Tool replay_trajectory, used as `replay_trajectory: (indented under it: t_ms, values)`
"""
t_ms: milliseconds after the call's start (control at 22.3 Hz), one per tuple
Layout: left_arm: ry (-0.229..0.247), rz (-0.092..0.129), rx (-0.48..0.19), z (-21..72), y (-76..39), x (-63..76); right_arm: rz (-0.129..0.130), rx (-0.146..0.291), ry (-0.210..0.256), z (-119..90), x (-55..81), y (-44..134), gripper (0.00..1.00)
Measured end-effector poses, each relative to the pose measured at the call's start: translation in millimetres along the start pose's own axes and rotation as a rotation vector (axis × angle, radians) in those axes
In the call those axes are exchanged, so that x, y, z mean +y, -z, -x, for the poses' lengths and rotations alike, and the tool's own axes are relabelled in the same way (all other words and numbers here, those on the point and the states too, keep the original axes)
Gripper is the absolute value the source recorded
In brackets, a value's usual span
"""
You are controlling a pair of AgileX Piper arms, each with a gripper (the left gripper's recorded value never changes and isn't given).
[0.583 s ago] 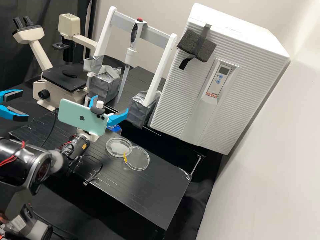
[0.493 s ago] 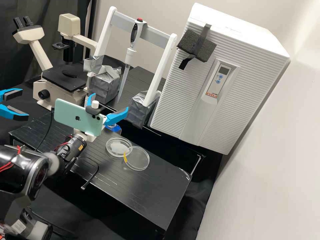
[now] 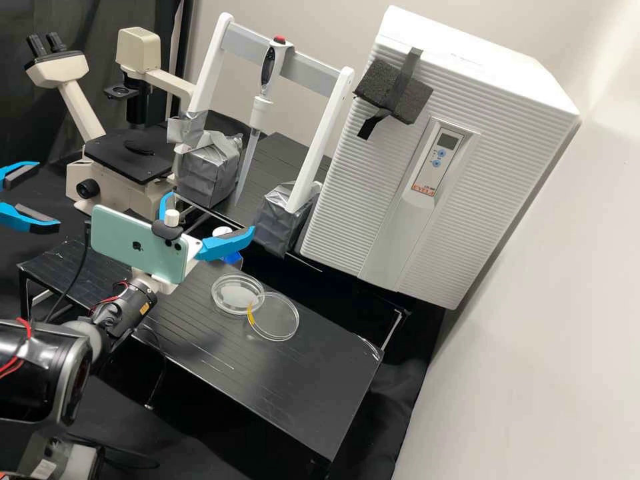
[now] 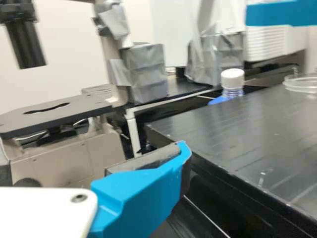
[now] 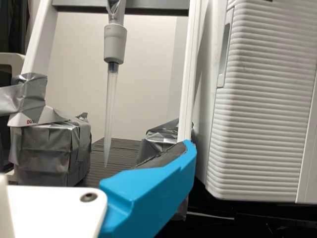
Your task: Close the bottle
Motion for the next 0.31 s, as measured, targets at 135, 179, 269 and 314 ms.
replay_trajectory:
  t_ms: [135, 179, 269, 314]
  values:
    - [-0.024, 0.021, 0.052, -0.6, 3.7, 2.0, -0.007, 0.008, -0.012, 4.0, 3.6, 0.7, 1.00]
    - [-0.028, 0.019, 0.060, -0.8, 4.0, 2.3, -0.009, 0.013, -0.011, 5.0, 3.6, 1.4, 1.00]
    - [-0.031, 0.016, 0.066, -1.1, 3.9, 2.6, -0.014, 0.022, -0.009, 7.5, 4.1, 2.7, 1.00]
    - [-0.032, 0.013, 0.068, -1.2, 4.0, 2.6, -0.018, 0.030, -0.007, 8.1, 4.0, 4.3, 1.00]
